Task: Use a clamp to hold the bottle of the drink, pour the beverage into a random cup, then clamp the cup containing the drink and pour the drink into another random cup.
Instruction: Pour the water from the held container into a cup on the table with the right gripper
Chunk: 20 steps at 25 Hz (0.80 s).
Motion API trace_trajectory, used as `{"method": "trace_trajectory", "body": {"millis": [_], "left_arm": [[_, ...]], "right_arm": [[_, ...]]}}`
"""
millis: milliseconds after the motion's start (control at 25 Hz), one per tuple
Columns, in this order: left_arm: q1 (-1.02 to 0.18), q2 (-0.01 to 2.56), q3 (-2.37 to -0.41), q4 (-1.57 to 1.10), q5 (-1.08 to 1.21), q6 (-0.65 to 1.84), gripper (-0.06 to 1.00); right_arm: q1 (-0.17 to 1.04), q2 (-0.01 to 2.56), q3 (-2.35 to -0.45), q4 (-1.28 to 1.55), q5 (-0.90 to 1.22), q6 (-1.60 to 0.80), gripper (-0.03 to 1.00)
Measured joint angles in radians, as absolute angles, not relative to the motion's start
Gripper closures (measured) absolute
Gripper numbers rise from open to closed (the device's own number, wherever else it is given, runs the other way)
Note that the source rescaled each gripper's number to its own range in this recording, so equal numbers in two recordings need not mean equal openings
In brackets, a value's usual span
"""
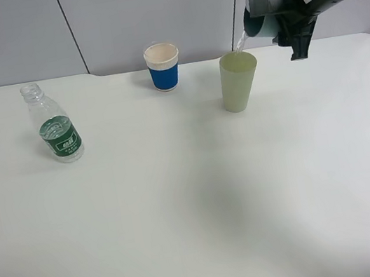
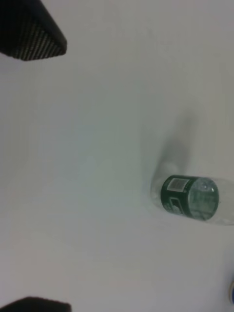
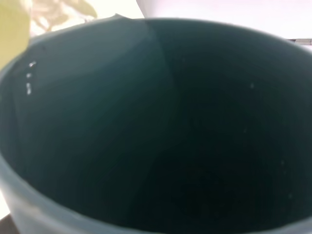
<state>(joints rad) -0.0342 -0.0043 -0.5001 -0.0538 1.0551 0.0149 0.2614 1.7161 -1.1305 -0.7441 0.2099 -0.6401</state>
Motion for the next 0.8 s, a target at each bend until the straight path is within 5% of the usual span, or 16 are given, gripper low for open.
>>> {"method": "trace_trajectory", "body": {"millis": [800], "left_arm": [[-0.034, -0.004, -0.500, -0.054, 1.055, 0.015, -0.02]], "right_arm": [[0.261, 1.716, -1.130, -0.877, 0.204, -0.640, 0.96]]}}
